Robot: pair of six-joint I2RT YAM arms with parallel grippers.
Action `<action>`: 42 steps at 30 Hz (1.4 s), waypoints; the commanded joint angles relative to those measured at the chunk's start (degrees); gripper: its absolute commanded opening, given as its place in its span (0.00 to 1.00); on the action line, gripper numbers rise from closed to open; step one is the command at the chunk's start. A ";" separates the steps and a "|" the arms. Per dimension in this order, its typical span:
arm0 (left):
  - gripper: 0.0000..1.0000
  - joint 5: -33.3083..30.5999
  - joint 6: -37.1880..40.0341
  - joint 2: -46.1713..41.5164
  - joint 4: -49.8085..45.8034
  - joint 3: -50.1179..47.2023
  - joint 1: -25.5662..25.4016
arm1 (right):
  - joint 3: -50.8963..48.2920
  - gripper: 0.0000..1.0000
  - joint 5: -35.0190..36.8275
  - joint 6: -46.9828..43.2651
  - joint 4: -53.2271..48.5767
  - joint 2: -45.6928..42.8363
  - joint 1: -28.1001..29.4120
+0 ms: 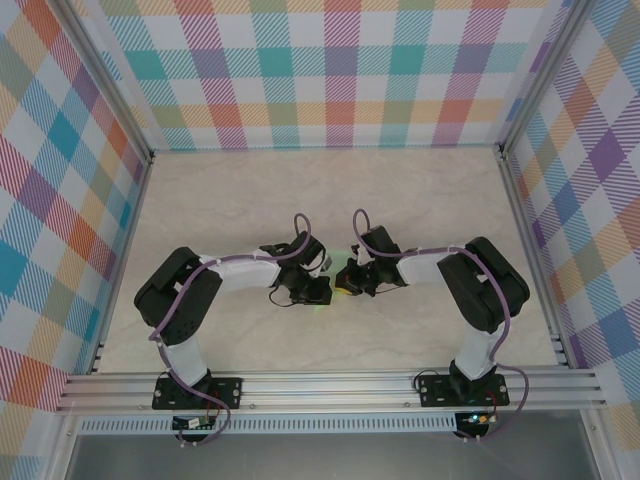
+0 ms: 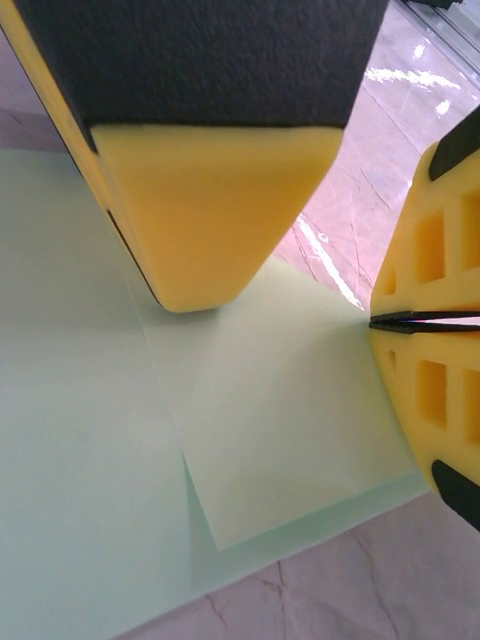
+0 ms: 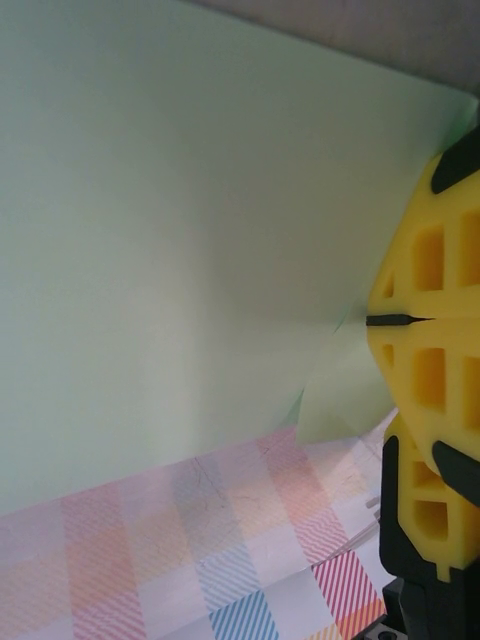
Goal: Fold a paper plane with a square sheet of paper (pick it up from the middle)
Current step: Third fold the triangle at the center of the table.
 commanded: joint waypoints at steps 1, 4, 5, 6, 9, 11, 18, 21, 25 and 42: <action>0.11 -1.33 1.05 -0.61 -2.37 -1.62 0.83 | -0.03 0.04 4.40 -2.03 -4.58 2.49 -0.01; 0.11 -1.69 0.95 -1.14 -2.12 -2.69 0.92 | -0.14 0.04 4.84 -2.10 -4.82 2.44 -0.01; 0.11 -2.25 1.08 -1.36 -2.36 -2.95 1.03 | -0.25 0.04 4.97 -2.14 -4.91 2.50 -0.01; 0.11 -2.71 1.25 -1.55 -2.68 -3.10 1.10 | -0.25 0.04 5.11 -2.14 -5.03 2.51 -0.01; 0.11 -3.03 1.52 -2.64 -2.97 -3.59 1.34 | -0.21 0.04 5.11 -2.14 -5.09 2.72 -0.01; 0.11 -2.99 1.56 -3.16 -3.18 -3.87 1.44 | -0.23 0.04 5.43 -2.17 -5.28 2.73 -0.01; 0.10 -2.49 1.13 -3.53 -2.89 -5.57 1.62 | -0.23 0.04 6.03 -2.49 -6.17 2.81 -0.01; 0.10 -3.39 1.32 -3.87 -4.05 -6.21 1.63 | -0.33 0.04 6.17 -2.58 -6.39 2.76 -0.09; 0.09 -4.47 1.89 -4.88 -4.80 -7.47 1.77 | -0.27 0.04 6.34 -2.70 -6.69 2.56 -0.05; 0.11 -4.66 1.20 -10.83 -6.15 -8.32 1.83 | -0.33 0.04 6.16 -2.23 -6.62 2.56 -0.07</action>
